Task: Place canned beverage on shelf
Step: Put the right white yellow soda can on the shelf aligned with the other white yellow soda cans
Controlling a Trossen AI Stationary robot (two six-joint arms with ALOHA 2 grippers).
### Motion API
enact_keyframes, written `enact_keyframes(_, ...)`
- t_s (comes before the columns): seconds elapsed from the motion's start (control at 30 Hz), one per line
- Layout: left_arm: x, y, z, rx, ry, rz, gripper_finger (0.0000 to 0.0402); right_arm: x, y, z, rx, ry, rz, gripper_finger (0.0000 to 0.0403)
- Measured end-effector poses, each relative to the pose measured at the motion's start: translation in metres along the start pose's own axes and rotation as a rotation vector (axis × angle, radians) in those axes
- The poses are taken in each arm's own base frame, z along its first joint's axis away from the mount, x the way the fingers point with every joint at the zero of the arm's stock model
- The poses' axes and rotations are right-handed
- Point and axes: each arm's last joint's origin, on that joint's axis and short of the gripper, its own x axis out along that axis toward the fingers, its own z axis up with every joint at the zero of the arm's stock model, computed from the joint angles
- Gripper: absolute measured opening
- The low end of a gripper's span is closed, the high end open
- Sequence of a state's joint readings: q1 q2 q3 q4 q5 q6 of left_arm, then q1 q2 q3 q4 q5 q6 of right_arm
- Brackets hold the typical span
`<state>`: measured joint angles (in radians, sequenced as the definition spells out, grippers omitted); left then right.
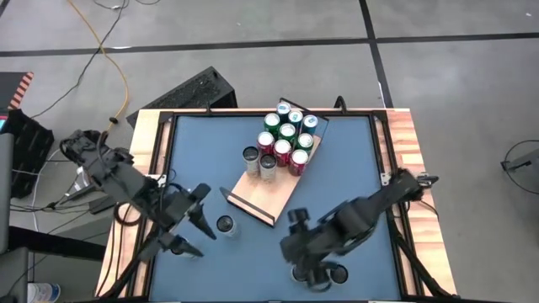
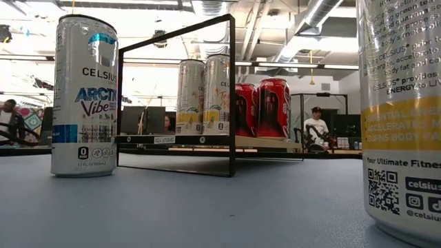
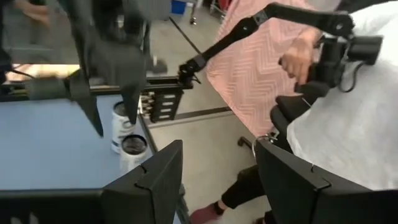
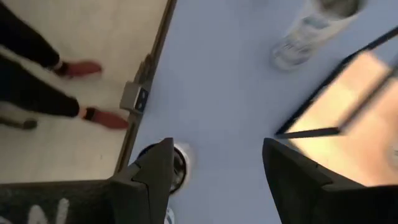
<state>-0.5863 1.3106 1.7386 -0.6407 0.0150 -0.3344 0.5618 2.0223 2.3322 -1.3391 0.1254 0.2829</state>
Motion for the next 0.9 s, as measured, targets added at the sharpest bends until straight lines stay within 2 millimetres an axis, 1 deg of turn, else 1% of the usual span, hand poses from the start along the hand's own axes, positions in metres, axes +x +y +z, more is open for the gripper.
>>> enact_keyframes(0.1,0.000,-0.008,-0.003,0.008,0.014,-0.031,0.0187,0.034,0.010,0.000,-0.015,0.085,0.041,0.0236)
enact_keyframes(0.17,0.000,-0.012,-0.005,0.018,0.024,-0.044,0.0187,0.051,0.016,-0.002,-0.032,0.140,0.090,0.0249)
enact_keyframes(0.23,0.000,-0.014,-0.006,0.032,0.028,-0.044,0.0187,0.065,0.020,-0.003,-0.048,0.175,0.114,0.0266)
enact_keyframes(0.33,-0.001,-0.016,-0.009,0.057,0.038,-0.005,0.0187,0.079,0.024,-0.005,-0.058,0.206,0.113,0.0297)
enact_keyframes(0.4,-0.001,-0.018,-0.012,0.067,0.049,0.017,0.0187,0.082,0.023,-0.006,-0.072,0.220,0.109,0.0318)
enact_keyframes(0.57,-0.002,-0.015,-0.017,0.075,0.089,0.077,0.0187,0.081,0.022,-0.007,-0.079,0.224,0.108,0.0360)
enact_keyframes(0.63,-0.002,-0.014,-0.017,0.080,0.091,0.099,0.0187,0.081,0.022,-0.007,-0.079,0.229,0.107,0.0366)
enact_keyframes(0.73,-0.002,-0.014,-0.017,0.099,0.088,0.107,0.0187,0.080,0.028,-0.009,-0.088,0.231,0.117,0.0367)
enact_keyframes(0.8,-0.002,-0.014,-0.017,0.103,0.088,0.111,0.0187,0.089,0.032,-0.010,-0.094,0.247,0.116,0.0365)
enact_keyframes(0.9,-0.002,-0.013,-0.018,0.106,0.101,0.120,0.0187,0.103,0.039,-0.018,-0.111,0.317,0.099,0.0364)
